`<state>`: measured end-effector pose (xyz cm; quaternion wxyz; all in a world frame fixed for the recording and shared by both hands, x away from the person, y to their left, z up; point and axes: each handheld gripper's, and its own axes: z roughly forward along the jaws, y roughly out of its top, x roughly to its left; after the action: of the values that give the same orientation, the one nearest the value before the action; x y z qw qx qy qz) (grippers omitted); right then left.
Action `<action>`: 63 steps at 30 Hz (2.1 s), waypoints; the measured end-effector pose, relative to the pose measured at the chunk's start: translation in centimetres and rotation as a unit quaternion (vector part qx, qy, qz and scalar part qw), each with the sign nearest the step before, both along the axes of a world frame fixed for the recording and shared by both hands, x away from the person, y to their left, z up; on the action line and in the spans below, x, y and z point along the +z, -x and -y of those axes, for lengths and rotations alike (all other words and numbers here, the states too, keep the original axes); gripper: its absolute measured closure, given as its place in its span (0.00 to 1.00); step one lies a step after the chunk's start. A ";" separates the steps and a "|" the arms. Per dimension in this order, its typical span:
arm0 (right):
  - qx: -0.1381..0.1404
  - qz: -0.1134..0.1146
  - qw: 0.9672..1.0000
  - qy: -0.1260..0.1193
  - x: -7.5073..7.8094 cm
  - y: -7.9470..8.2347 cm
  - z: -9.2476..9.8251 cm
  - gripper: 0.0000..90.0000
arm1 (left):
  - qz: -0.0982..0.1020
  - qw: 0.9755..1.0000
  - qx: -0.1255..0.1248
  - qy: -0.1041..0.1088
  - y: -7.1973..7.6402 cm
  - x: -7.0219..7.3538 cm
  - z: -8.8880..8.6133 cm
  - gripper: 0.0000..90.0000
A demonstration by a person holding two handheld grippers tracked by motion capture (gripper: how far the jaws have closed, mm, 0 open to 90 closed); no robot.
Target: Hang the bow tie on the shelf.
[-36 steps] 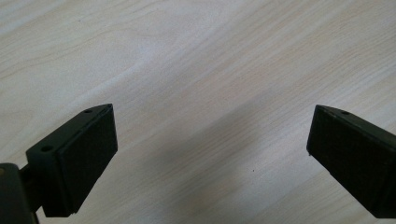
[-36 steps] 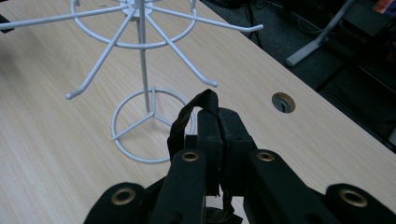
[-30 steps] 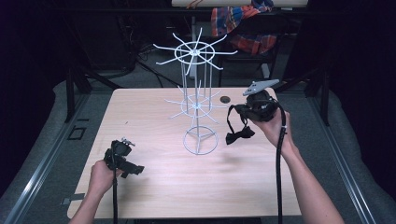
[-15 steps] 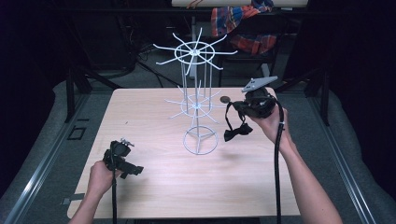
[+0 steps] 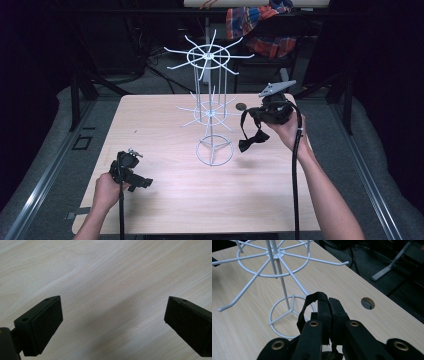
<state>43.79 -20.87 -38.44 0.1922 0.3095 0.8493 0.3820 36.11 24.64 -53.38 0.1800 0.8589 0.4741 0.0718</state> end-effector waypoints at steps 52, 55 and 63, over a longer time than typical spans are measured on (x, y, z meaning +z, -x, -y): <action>0.017 -0.037 0.999 -0.010 -2.7 -0.8 -1.7 0.94 | 0.002 1.000 -0.003 -0.002 0.0 0.0 0.1 0.02; 0.017 -0.037 0.999 -0.013 -2.6 -0.8 -1.7 0.92 | 0.002 1.000 -0.004 -0.003 0.0 0.0 0.1 0.02; 0.019 -0.041 0.999 -0.011 -2.5 -0.6 -1.7 0.87 | 0.002 1.000 -0.003 0.000 0.0 0.0 0.2 0.02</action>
<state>44.42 -19.22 -40.89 0.1460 0.3108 0.8579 0.3822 36.15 24.47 -53.38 0.1815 0.8603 0.4708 0.0729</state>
